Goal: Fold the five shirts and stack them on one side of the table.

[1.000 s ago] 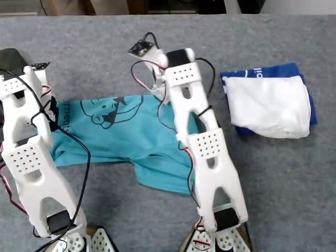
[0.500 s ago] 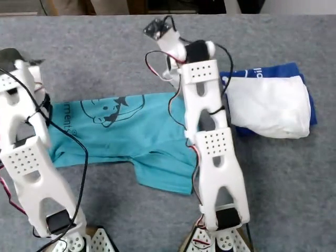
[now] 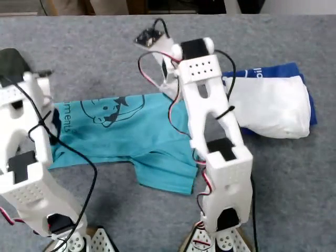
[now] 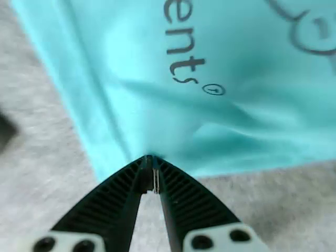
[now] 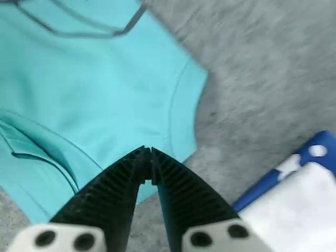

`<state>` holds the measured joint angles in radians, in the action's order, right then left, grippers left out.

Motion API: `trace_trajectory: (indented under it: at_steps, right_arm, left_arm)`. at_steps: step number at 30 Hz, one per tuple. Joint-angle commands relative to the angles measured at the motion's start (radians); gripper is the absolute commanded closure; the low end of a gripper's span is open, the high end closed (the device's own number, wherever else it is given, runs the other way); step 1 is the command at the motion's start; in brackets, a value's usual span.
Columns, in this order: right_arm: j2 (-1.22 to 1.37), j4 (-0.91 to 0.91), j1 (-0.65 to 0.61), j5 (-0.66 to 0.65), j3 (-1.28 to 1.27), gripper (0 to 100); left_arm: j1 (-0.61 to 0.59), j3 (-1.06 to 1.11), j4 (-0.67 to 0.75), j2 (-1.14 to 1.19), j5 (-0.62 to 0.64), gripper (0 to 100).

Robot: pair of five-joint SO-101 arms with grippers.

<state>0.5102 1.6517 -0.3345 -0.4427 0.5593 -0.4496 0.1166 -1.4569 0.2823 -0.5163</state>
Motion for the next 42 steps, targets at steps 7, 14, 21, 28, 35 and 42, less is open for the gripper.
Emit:
trace_trajectory:
  at_steps: [7,14,21,28,35,42]
  right_arm:
    - [0.038,-0.288,0.116,-0.011,-0.349,99.7]
    - [0.111,-0.282,0.148,-0.084,-0.315,99.7]
    - [0.107,-0.192,0.147,-0.097,-0.243,99.7]
    - [-0.019,0.000,0.088,-0.123,-0.091,99.7]
    - [-0.300,0.074,-0.116,-0.118,-0.286,99.7]
    - [-0.400,-0.212,-0.213,-0.066,-0.708,99.7]
  left_arm:
    - [-0.026,0.215,0.226,-0.053,0.066,98]
    - [-0.123,0.160,0.157,-0.056,-0.132,98]
    - [-0.218,-0.043,-0.109,-0.054,-0.334,98]
    - [-0.242,-0.241,-0.264,-0.054,-0.339,98]
    - [-0.269,-0.163,-0.287,-0.064,-0.342,98]
    - [-0.347,0.041,-0.084,-0.061,-0.338,98]
